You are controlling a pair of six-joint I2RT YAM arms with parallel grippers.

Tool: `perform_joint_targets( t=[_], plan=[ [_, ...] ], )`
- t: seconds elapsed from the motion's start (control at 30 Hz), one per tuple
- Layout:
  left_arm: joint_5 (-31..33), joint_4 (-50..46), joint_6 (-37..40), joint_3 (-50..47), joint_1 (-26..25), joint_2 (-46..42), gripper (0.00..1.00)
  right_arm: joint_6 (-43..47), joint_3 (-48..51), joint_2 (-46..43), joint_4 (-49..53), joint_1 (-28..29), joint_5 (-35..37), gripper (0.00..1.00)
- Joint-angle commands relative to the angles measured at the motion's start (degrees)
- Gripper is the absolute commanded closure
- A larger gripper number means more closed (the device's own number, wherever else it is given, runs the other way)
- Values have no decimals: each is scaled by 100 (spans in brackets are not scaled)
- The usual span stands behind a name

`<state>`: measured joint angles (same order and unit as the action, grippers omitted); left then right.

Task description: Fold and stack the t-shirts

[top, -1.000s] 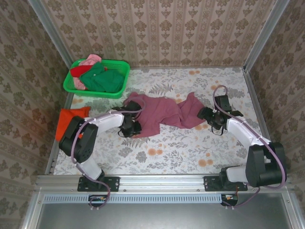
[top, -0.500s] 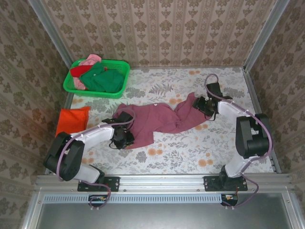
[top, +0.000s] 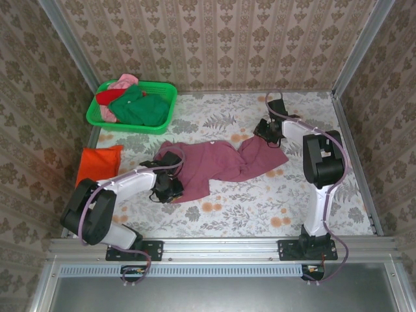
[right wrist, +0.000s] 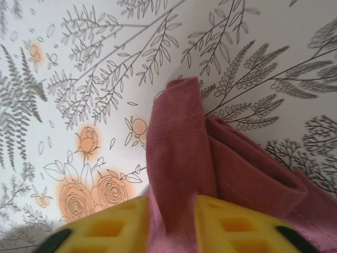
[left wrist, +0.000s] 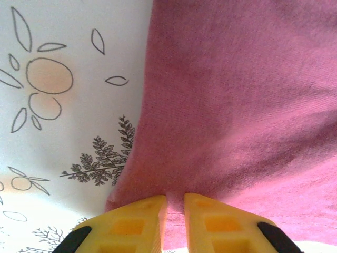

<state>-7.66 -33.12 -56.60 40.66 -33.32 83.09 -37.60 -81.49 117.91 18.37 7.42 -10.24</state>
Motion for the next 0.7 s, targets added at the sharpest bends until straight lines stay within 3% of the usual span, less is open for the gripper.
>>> perform_joint_targets(
  t=[0.0, 0.07, 0.43, 0.67],
  plan=[
    [180, 93, -106, -52, 27, 243, 81, -15, -252, 119, 341, 31, -136, 88],
    [194, 93, -82, -25, 36, 258, 81, 71, -330, 56, 394, 31, -143, 100],
    [293, 51, 141, 319, 278, 322, 81, 333, -1103, -769, 193, -48, -503, 100],
    [174, 123, 285, 360, 458, 547, 81, 250, -2162, -1132, -116, -58, -1216, 100]
  ],
)
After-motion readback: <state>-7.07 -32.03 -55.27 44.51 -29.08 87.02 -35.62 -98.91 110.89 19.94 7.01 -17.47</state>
